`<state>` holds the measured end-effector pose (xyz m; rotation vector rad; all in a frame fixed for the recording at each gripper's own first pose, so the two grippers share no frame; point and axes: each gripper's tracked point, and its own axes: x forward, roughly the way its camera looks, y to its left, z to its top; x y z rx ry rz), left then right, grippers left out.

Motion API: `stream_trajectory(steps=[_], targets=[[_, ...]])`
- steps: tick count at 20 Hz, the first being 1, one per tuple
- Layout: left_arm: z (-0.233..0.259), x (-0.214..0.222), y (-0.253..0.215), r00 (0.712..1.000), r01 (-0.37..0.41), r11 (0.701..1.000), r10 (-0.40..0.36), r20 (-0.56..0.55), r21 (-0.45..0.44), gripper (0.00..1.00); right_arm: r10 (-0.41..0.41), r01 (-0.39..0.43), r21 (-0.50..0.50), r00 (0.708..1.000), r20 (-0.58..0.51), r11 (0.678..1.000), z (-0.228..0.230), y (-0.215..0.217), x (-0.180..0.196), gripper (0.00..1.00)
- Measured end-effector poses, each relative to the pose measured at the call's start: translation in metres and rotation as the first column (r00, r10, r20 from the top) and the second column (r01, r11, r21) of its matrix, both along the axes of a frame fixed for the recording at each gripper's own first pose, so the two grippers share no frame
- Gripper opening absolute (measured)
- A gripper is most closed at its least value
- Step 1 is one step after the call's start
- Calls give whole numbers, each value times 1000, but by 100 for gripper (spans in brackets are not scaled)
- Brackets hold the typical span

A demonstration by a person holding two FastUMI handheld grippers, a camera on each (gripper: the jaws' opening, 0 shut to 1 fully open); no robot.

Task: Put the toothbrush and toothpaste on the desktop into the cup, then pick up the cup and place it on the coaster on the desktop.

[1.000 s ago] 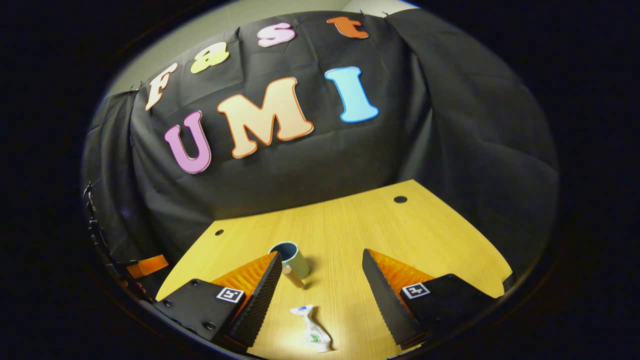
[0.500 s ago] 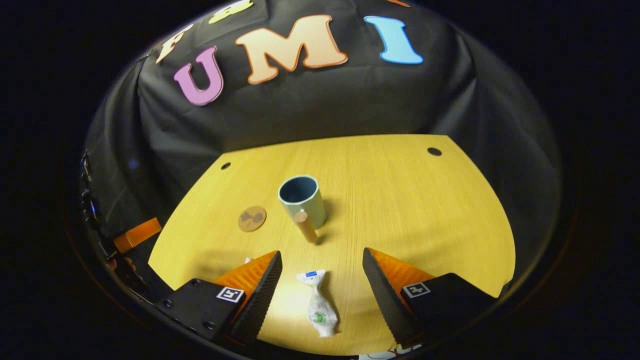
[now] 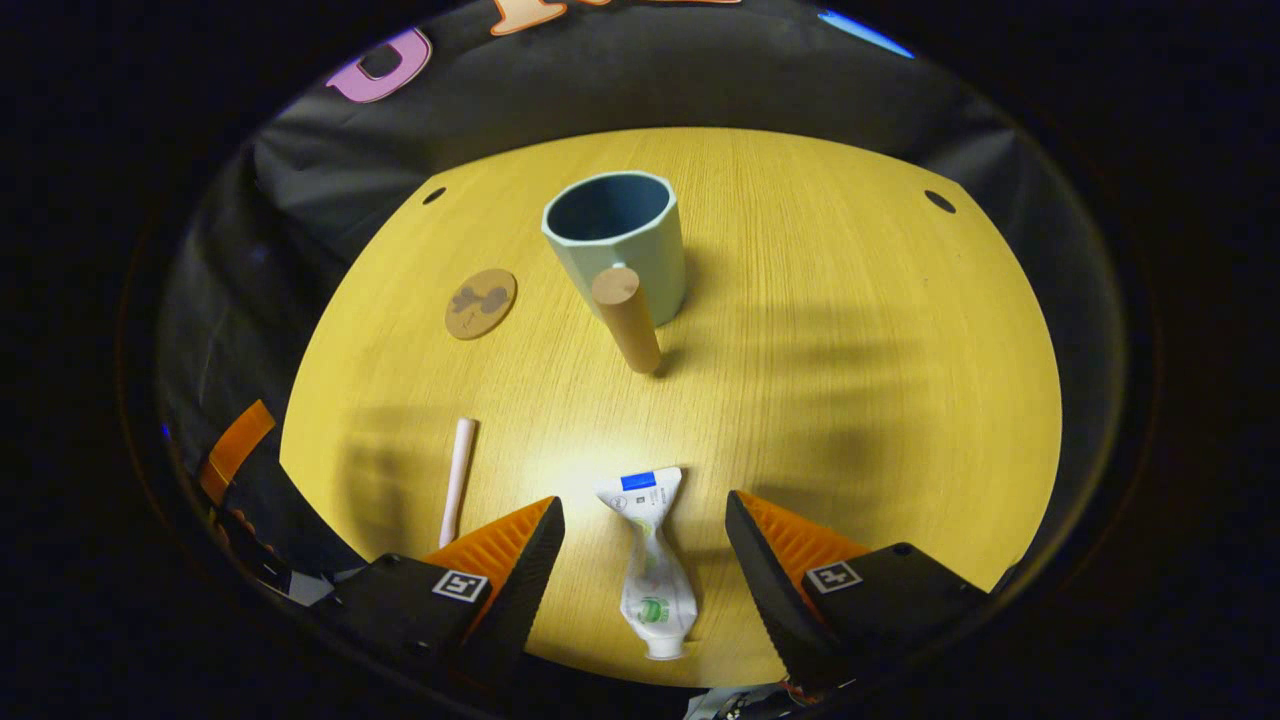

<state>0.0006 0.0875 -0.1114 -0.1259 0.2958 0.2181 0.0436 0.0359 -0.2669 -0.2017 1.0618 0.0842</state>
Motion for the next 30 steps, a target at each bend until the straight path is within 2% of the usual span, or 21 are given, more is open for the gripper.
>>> stream_trajectory(steps=[1,2,3,4,5,6,10,12,14,16,17,19,24,27,30], targets=[[-2,-2,3,1000,-6,1000,6,-7,0,95,-4,3,-10,1000,-27,1000,-6,-2,-1,99],[-3,-2,5,1000,-10,1000,10,-16,1,95,-9,8,-22,999,-52,1000,-10,-3,-2,99],[-7,-2,9,999,-18,1000,18,-30,7,95,-19,15,-51,996,-89,999,-18,-7,-3,98],[-10,-1,12,999,-22,1000,22,-39,7,95,-21,13,-74,994,-110,997,-23,-10,-4,91],[-11,-1,12,999,-22,1000,22,-45,3,95,-23,12,-85,992,-122,996,-24,-11,-5,91],[-12,0,13,998,-21,1000,21,-52,-2,95,-26,14,-92,991,-132,996,-27,-12,-4,96],[-14,3,15,998,-19,1000,20,-65,6,95,-33,16,-113,988,-153,993,-33,-13,-5,71],[-15,4,15,997,-17,1000,18,-71,4,95,-41,21,-119,985,-165,993,-35,-13,-7,48],[-14,5,15,997,-17,1000,18,-69,6,95,-40,18,-129,984,-172,991,-36,-15,-9,45],[-13,8,14,998,-14,1000,14,-66,6,95,-40,15,-141,984,-174,990,-33,-14,-10,47],[-14,8,13,998,-10,1000,10,-67,5,95,-42,17,-139,983,-179,990,-36,-12,-9,28],[-15,8,11,997,-4,1000,4,-75,0,95,-56,32,-131,981,-184,991,-38,-11,-10,24],[-19,9,7,995,9,1000,-10,-98,-10,95,-46,37,-72,990,-137,997,-34,-9,-6,15],[-22,13,-5,992,32,999,-34,-123,-22,95,-44,47,23,993,-108,999,-33,-5,-8,11],[-29,16,-21,981,64,998,-67,-181,-22,95,-56,62,147,997,-46,987,-25,2,-8,9]])
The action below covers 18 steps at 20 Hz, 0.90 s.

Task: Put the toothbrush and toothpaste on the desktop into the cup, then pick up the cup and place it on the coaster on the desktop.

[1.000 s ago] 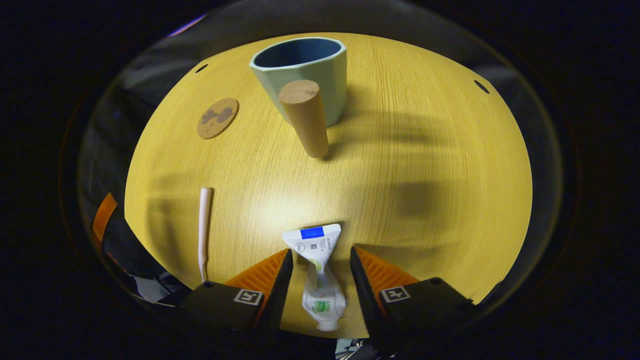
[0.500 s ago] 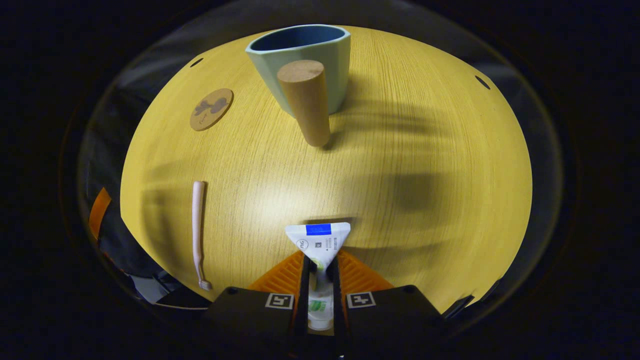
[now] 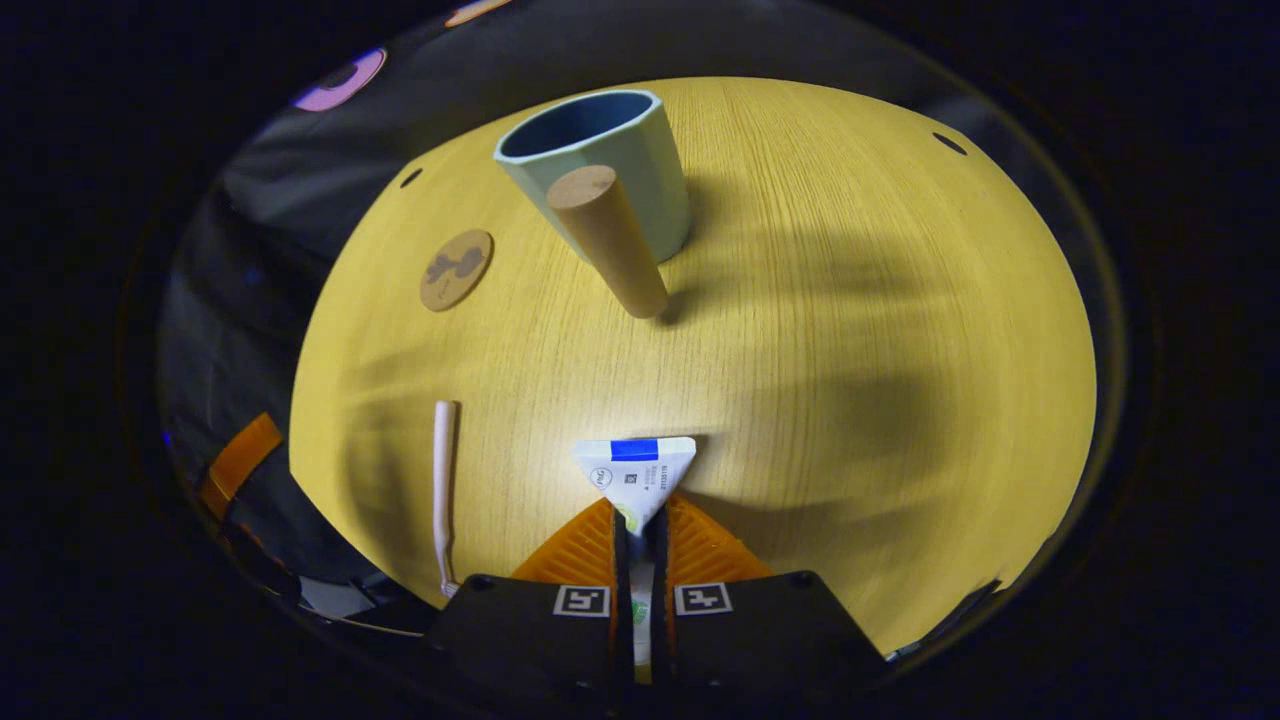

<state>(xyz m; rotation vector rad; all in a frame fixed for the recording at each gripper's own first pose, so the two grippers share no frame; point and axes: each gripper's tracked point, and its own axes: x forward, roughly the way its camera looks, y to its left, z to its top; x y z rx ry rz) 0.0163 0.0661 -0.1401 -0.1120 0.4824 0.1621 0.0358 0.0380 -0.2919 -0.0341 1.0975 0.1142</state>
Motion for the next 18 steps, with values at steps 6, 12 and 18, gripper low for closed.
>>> stream_trajectory(steps=[6,12,18], targets=[[-22,13,-47,985,98,995,-95,-141,14,94,-8,-2,99,994,107,995,11,-2,-11,9],[-57,28,-88,918,183,983,-164,-362,19,94,-64,41,124,980,187,991,48,-26,-31,9],[-91,47,-111,828,207,977,-142,-542,59,69,-118,99,102,973,200,990,64,-65,-49,9]])
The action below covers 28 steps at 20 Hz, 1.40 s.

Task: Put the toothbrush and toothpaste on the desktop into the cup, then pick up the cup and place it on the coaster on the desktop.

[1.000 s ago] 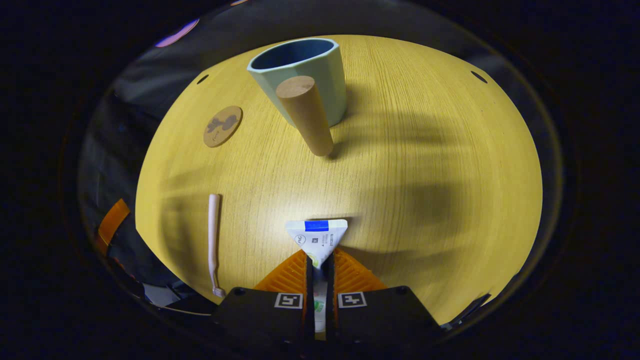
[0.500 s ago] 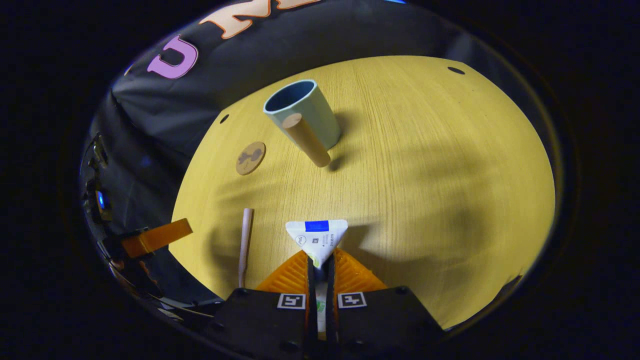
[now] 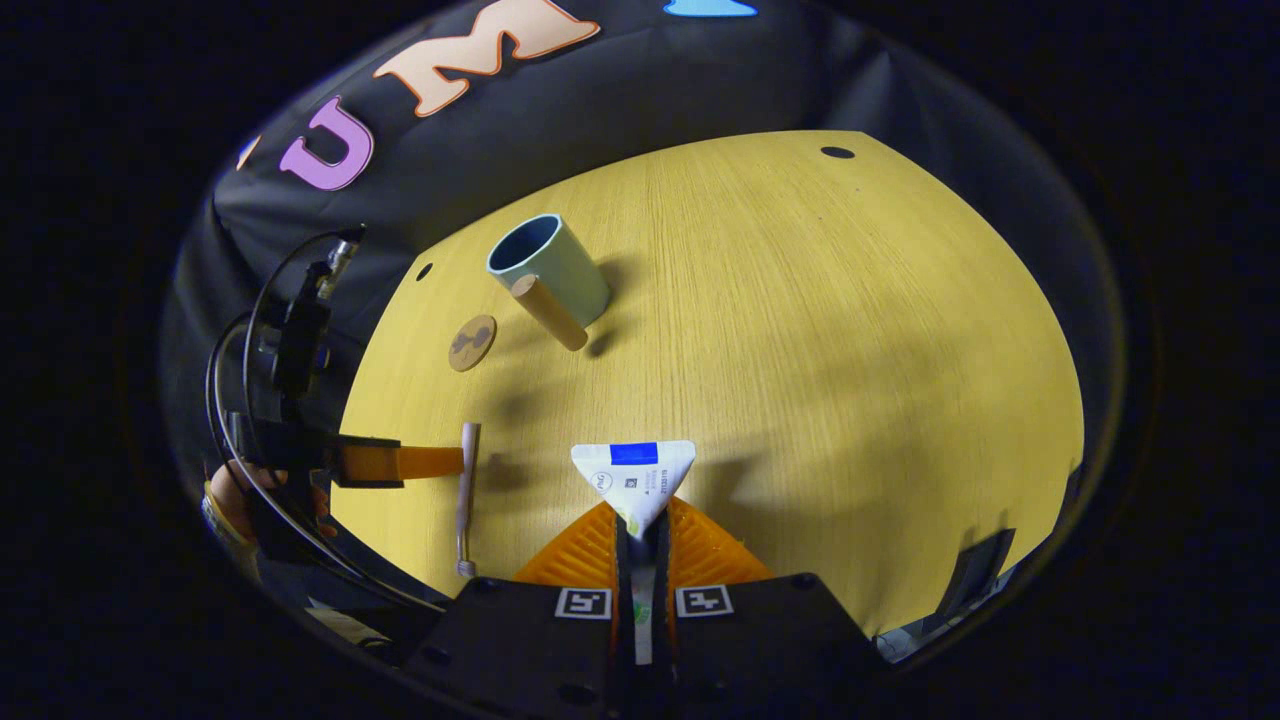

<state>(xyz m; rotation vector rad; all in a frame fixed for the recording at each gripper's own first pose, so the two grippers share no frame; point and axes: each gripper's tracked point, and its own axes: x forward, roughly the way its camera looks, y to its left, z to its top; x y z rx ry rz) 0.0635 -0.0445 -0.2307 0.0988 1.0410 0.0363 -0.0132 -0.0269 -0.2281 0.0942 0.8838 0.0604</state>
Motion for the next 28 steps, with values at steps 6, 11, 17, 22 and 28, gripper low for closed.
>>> stream_trajectory(steps=[6,11,17,22,28], targets=[[-12,5,-5,998,-22,1000,23,-58,6,54,-40,40,0,999,13,999,13,-25,12,9],[-15,5,-1,997,-35,999,37,-74,36,43,-61,61,4,998,2,998,14,-36,17,9],[-14,9,5,997,-23,998,27,-67,55,6,-53,53,-15,998,-33,998,1,-39,21,9],[-14,9,3,999,-3,1000,3,-34,-6,1,-62,62,-10,998,-17,998,4,-39,26,9],[15,14,8,994,46,999,-45,101,-15,0,-77,79,-29,996,50,996,20,-34,40,9]])
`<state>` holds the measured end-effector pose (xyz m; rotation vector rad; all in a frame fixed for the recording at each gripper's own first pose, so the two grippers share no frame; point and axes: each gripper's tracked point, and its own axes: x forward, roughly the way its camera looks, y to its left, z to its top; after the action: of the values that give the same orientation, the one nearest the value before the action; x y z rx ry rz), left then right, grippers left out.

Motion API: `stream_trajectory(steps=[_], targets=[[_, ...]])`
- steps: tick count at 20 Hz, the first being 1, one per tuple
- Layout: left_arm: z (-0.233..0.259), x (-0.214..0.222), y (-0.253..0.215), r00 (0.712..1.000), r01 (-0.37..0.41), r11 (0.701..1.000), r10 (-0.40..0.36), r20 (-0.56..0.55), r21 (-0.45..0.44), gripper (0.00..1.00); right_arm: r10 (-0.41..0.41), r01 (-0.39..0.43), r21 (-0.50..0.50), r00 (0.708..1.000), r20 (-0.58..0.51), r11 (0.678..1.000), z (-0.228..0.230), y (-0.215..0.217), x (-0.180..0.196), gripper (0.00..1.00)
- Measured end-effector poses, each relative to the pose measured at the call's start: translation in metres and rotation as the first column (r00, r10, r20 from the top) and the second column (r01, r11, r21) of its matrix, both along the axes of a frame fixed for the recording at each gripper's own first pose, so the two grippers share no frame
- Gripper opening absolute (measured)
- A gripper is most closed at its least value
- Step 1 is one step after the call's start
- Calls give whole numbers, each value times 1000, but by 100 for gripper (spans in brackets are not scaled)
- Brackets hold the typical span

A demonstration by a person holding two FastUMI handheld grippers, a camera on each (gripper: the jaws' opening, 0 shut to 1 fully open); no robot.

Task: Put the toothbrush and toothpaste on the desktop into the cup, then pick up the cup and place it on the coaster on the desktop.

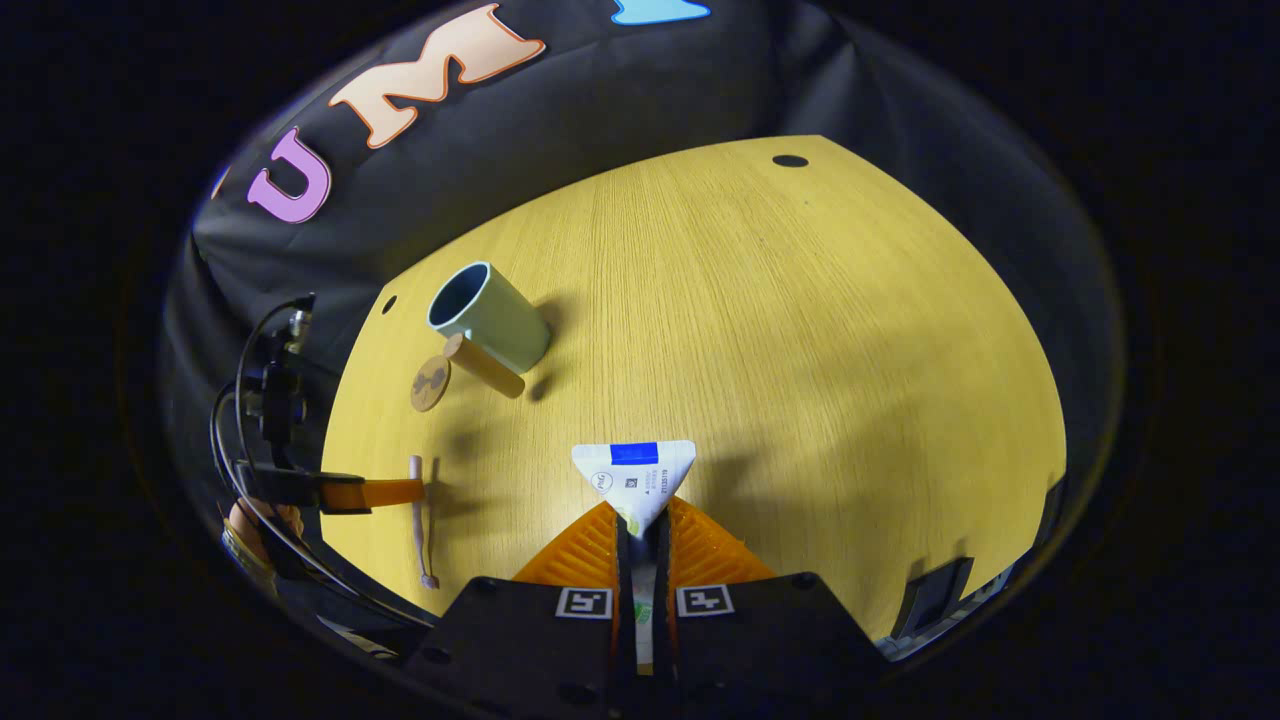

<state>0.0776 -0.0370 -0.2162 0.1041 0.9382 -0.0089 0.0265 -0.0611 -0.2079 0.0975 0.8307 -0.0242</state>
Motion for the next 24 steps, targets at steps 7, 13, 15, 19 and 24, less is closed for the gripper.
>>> stream_trajectory(steps=[7,13,15,19,24], targets=[[72,26,-9,961,99,995,-92,262,-15,0,40,-36,-19,962,271,999,64,41,41,9],[149,53,-27,841,213,969,-115,529,-128,0,72,-98,19,837,543,995,145,91,85,8],[172,69,-40,764,296,945,-146,629,-139,0,89,-135,28,784,615,990,167,112,110,8],[205,95,-52,640,382,913,-149,754,-145,0,105,-191,46,707,700,981,180,145,146,8],[230,105,-60,542,443,892,-189,819,-87,0,134,-211,5,635,761,977,173,165,183,9]])
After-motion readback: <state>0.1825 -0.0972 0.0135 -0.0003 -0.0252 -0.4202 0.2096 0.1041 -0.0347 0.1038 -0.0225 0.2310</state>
